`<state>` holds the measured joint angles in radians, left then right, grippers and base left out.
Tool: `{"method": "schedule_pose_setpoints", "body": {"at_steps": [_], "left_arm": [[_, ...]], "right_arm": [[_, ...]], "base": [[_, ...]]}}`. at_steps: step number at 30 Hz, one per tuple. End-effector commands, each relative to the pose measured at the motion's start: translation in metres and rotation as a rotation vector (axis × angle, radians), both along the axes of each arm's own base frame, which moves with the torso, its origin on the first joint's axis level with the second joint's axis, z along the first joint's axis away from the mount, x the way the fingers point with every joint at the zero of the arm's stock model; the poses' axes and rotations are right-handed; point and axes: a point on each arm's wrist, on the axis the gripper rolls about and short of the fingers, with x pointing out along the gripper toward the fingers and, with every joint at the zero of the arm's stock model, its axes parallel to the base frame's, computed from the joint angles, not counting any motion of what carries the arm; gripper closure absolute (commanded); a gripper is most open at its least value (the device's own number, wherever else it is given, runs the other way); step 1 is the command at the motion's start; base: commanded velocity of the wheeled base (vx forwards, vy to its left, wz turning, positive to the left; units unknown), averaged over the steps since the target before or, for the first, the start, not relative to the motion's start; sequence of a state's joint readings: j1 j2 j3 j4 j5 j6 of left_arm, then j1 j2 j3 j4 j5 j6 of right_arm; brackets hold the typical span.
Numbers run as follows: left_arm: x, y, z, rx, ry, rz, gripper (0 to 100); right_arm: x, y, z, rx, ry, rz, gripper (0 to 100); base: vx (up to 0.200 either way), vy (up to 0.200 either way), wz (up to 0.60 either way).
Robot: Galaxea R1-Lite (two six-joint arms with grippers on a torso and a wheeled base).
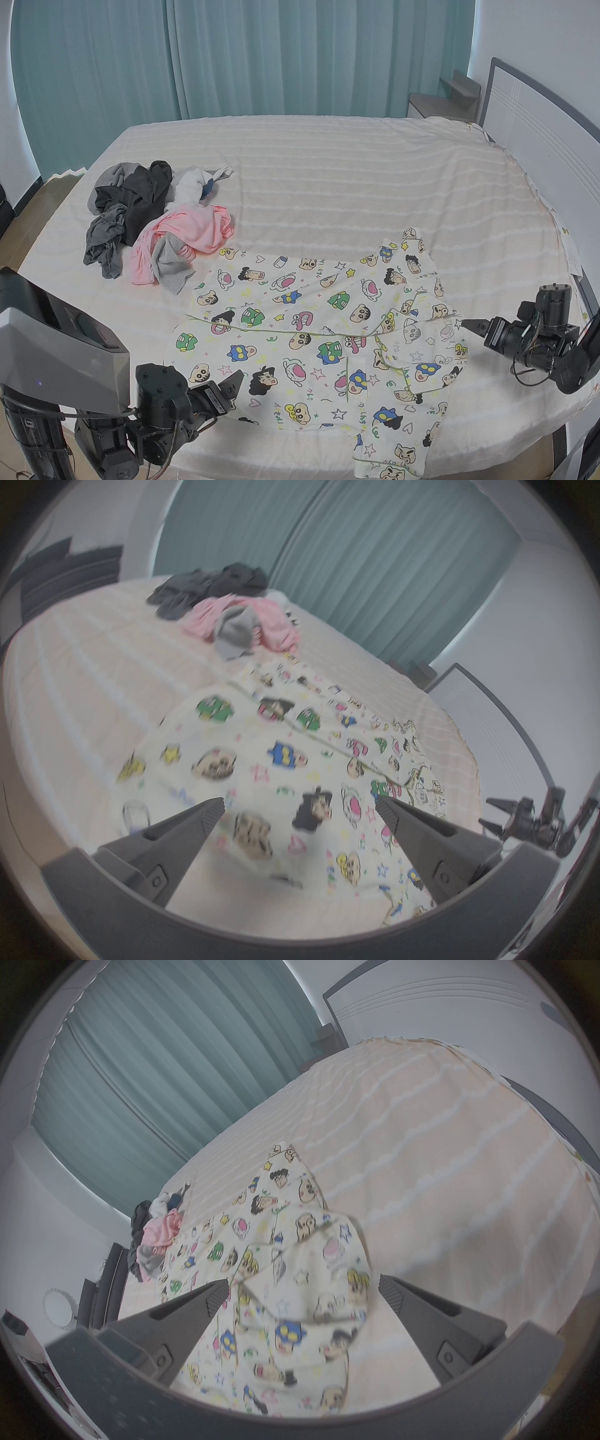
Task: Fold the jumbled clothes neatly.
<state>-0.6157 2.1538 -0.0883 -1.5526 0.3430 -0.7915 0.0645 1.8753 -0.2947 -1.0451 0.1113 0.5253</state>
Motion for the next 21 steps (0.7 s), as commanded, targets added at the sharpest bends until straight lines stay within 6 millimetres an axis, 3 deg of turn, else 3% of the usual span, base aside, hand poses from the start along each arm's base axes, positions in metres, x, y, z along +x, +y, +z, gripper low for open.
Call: {"method": "schedule_pose_setpoints", "body": {"at_steps": [1,12,21], "left_arm": [[-0.014,0.000,-0.021,-0.026,0.120,0.025,0],[-0.018,0.002,-0.029,-0.133,0.195,0.095,0],[0.000,0.007,-0.046,-0.156,0.211,0.179,0]], "right_arm": [[-0.030,0.002,0.003,0.005,-0.001,0.022,0],[-0.039,0.002,-0.002,0.005,0.037,0.030,0],[-0.052,0.001,-0.007,0.012,0.042,0.042,0]], "base": [[0.000,0.000,0.00],[0.000,0.000,0.00],[0.000,0.000,0.00]]}}
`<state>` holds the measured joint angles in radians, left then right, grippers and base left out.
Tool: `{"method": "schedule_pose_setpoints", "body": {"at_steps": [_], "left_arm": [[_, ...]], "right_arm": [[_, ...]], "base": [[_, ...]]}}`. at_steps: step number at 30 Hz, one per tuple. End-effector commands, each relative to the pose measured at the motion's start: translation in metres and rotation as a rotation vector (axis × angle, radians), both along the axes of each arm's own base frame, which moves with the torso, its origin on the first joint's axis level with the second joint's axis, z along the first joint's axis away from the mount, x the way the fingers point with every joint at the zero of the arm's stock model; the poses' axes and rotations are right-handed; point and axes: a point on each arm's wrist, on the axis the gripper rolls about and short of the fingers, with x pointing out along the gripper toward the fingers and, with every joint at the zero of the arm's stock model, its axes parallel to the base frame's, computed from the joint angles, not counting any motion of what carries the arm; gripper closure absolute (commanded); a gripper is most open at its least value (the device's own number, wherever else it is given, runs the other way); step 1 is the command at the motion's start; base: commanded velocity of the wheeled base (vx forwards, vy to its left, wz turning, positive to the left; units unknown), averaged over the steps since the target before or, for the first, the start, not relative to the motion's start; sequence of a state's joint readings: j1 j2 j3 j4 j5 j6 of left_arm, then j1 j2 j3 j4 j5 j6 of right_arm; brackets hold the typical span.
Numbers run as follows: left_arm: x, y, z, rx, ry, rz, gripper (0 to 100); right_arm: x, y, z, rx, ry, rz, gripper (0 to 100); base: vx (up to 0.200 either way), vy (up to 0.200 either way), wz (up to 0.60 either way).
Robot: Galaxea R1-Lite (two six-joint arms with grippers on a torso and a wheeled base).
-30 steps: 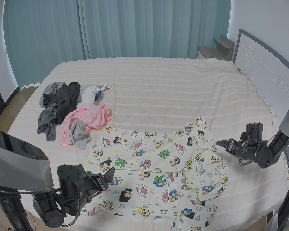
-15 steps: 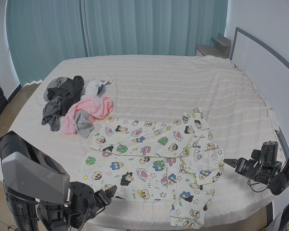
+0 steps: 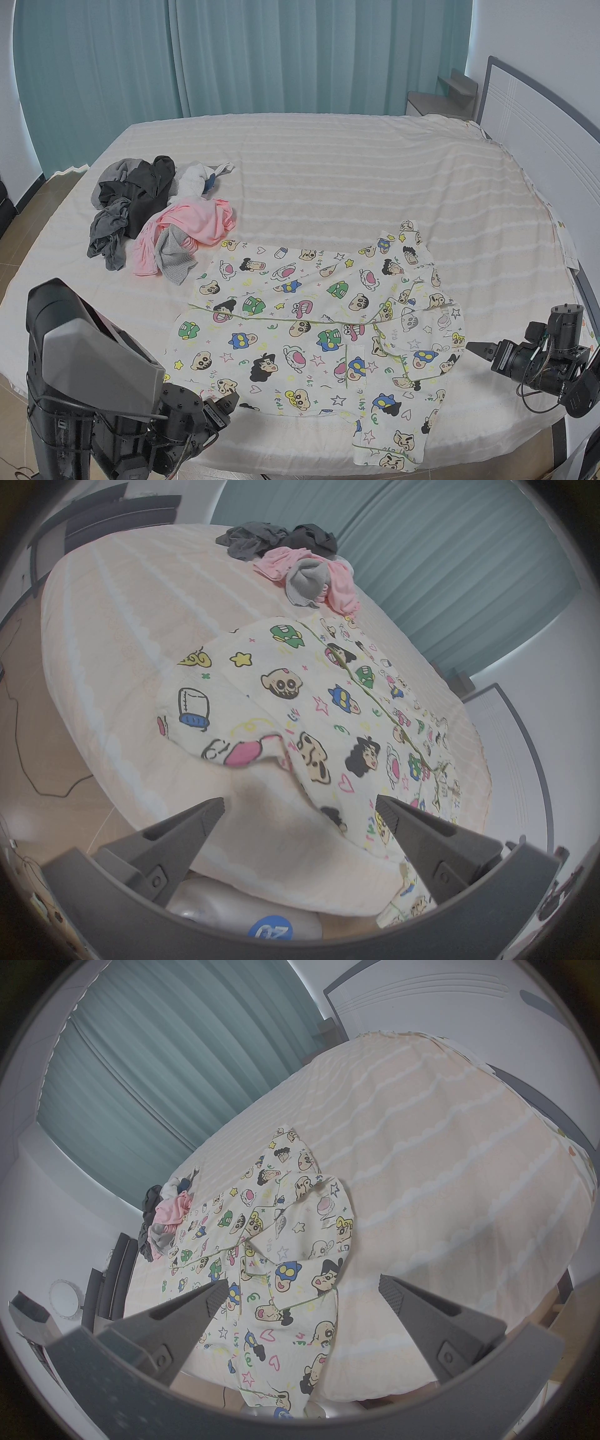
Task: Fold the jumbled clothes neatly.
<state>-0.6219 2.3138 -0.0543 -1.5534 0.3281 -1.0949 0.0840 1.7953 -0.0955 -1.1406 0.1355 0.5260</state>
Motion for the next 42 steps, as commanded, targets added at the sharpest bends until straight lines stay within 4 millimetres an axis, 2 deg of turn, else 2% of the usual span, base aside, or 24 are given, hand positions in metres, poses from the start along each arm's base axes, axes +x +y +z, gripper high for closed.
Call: {"method": "schedule_pose_setpoints", "body": {"at_steps": [1,9,21,30,31,36,39,42], "left_arm": [[0.015,0.004,-0.007,-0.013,-0.013,0.054,0],[0.023,0.005,-0.015,-0.013,-0.011,0.074,0],[0.043,0.012,-0.014,-0.040,-0.059,0.140,0],[0.050,0.014,-0.016,-0.042,-0.071,0.156,0],[0.050,0.014,-0.016,-0.042,-0.071,0.156,100],[0.048,0.017,-0.019,-0.010,-0.058,0.155,100],[0.048,0.018,-0.020,0.005,-0.058,0.158,100],[0.045,0.019,-0.019,0.025,-0.056,0.173,100]], "right_arm": [[-0.007,0.000,-0.006,0.000,0.022,0.005,0],[-0.007,0.004,-0.011,-0.003,0.018,0.028,0],[-0.009,0.008,-0.022,-0.006,0.046,0.042,0],[-0.008,0.008,-0.027,-0.004,0.075,0.044,0],[-0.007,0.008,-0.033,-0.008,0.099,0.043,0],[-0.005,0.008,-0.047,-0.006,0.167,0.037,0],[-0.005,0.013,-0.066,-0.018,0.250,0.052,0],[-0.001,0.017,-0.075,-0.023,0.241,0.065,0]], "base": [[0.000,0.000,0.00],[0.000,0.000,0.00],[0.000,0.000,0.00],[0.000,0.000,0.00],[0.000,0.000,0.00],[0.000,0.000,0.00],[0.000,0.000,0.00],[0.000,0.000,0.00]]}}
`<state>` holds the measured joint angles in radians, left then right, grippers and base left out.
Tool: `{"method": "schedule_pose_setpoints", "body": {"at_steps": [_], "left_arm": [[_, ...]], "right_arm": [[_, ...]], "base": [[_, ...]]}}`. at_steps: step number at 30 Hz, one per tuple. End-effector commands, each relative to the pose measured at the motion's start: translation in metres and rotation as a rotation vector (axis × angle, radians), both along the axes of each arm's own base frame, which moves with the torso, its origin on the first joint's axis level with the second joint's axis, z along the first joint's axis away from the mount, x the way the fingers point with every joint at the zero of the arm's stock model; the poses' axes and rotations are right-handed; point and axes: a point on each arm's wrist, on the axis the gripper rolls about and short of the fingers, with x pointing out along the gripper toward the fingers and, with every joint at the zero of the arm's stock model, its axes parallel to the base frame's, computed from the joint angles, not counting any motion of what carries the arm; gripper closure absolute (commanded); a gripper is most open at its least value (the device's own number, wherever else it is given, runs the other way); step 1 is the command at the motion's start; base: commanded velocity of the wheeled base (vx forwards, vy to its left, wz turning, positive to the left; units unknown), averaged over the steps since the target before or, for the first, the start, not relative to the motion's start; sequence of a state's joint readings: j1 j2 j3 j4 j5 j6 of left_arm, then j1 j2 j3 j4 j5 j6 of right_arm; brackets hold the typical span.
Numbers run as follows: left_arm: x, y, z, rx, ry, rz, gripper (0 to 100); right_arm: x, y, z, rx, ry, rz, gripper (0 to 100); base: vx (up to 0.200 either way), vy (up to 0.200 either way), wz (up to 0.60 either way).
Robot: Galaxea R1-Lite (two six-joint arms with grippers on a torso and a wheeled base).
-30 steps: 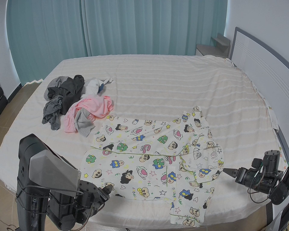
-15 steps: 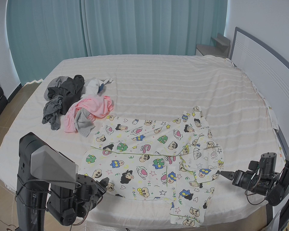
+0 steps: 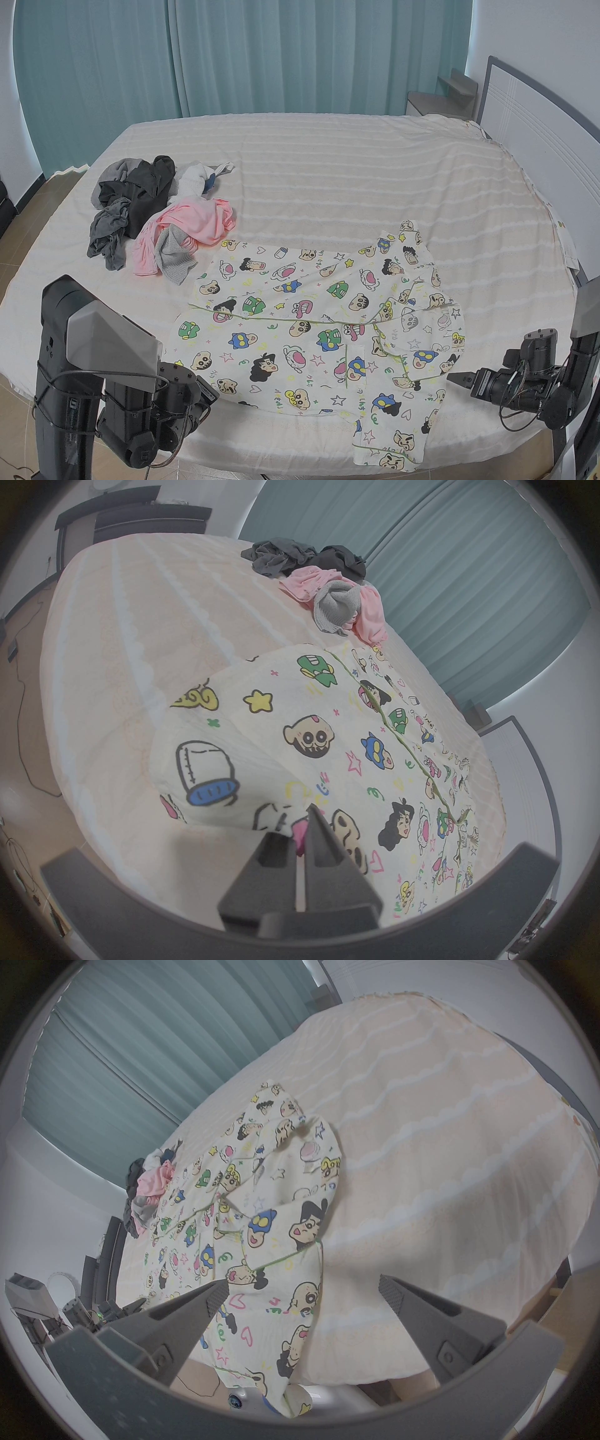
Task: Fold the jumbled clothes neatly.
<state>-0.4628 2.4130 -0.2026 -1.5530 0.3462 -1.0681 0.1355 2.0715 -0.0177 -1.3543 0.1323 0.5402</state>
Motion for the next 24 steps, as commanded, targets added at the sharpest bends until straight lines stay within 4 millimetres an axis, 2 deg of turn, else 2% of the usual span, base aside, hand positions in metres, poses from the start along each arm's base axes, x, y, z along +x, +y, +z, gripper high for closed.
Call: {"method": "schedule_pose_setpoints", "body": {"at_steps": [1,7,19,24], "left_arm": [[-0.004,0.003,0.001,0.026,-0.003,0.020,100],[-0.011,0.009,0.000,0.080,0.016,0.045,100],[-0.012,0.004,0.000,0.075,0.013,0.029,100],[-0.012,0.005,0.000,0.075,0.016,0.028,100]], "right_arm": [[0.001,0.008,-0.029,-0.014,0.079,0.034,0],[-0.001,0.024,-0.046,-0.030,0.114,0.109,0],[-0.009,0.048,-0.054,-0.045,0.142,0.223,0],[-0.003,0.055,-0.061,-0.039,0.134,0.238,0]], "base": [[0.000,0.000,0.00],[0.000,0.000,0.00],[0.000,0.000,0.00],[0.000,0.000,0.00]]}}
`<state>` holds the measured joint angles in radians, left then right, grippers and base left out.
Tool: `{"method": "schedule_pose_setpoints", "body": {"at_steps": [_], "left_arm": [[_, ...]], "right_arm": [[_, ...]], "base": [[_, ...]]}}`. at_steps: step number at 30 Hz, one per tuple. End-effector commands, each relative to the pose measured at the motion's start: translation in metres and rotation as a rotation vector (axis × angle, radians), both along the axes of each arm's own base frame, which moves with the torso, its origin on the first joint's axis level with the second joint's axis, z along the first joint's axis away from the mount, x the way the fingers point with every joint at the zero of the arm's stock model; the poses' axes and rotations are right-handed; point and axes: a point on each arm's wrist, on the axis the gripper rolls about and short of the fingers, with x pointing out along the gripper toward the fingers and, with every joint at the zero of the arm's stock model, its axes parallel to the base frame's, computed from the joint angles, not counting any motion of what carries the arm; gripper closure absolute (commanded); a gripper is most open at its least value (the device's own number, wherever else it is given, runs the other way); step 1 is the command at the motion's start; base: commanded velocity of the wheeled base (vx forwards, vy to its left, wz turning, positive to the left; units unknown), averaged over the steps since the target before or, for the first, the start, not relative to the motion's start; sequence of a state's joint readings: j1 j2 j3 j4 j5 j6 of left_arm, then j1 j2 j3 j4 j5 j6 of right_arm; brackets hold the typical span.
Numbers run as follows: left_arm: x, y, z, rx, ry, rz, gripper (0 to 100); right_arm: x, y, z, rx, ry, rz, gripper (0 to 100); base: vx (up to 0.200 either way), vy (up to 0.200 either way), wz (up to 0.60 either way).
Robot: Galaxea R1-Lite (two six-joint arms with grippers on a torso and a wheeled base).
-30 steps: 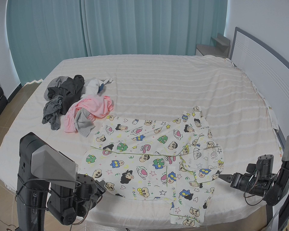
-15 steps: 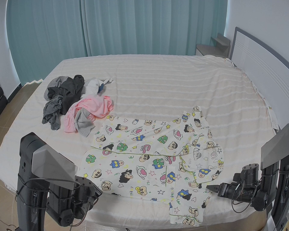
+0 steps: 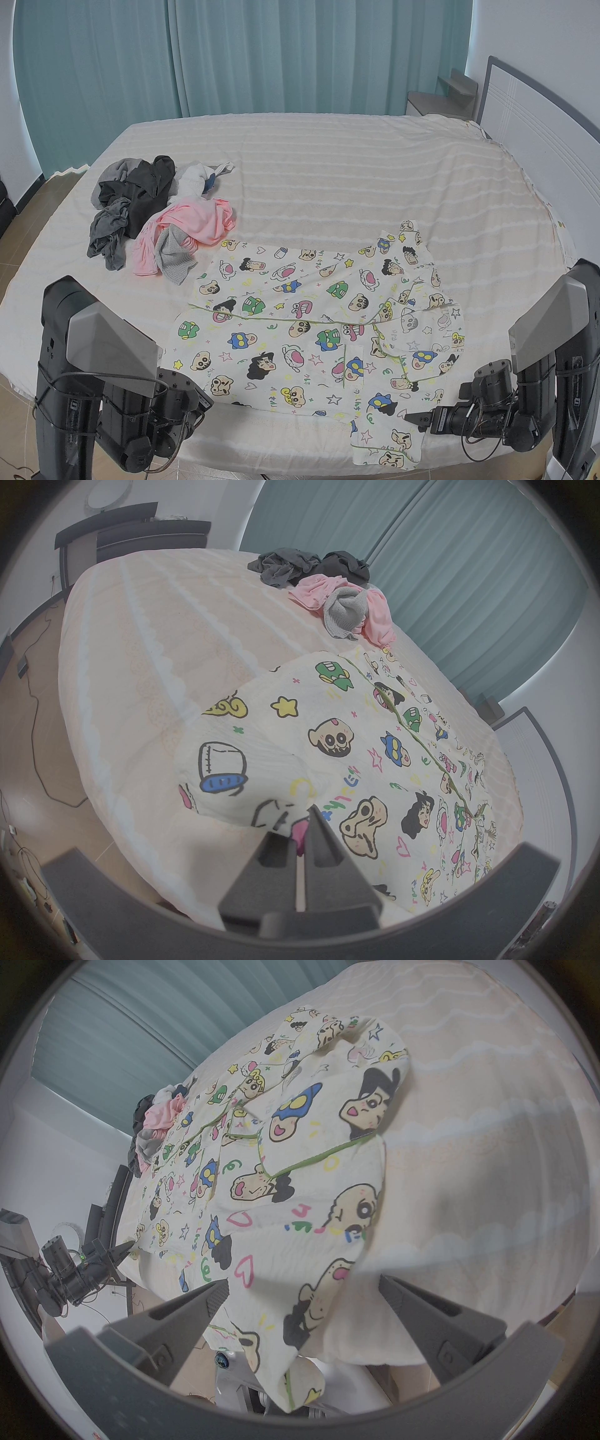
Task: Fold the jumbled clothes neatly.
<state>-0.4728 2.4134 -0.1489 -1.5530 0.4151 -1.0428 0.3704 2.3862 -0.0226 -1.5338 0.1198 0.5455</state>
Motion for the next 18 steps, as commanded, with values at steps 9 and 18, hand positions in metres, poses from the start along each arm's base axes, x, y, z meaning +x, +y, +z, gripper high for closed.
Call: {"method": "schedule_pose_setpoints", "body": {"at_steps": [9,18], "left_arm": [[-0.001,0.000,0.001,-0.007,-0.010,0.001,100],[-0.002,0.000,0.000,-0.006,-0.004,0.002,100]], "right_arm": [[0.013,0.029,-0.008,0.059,-0.038,0.055,0],[0.017,0.030,-0.009,0.047,-0.058,0.029,100]], "base": [[0.000,0.000,0.00],[0.000,0.000,0.00]]}}
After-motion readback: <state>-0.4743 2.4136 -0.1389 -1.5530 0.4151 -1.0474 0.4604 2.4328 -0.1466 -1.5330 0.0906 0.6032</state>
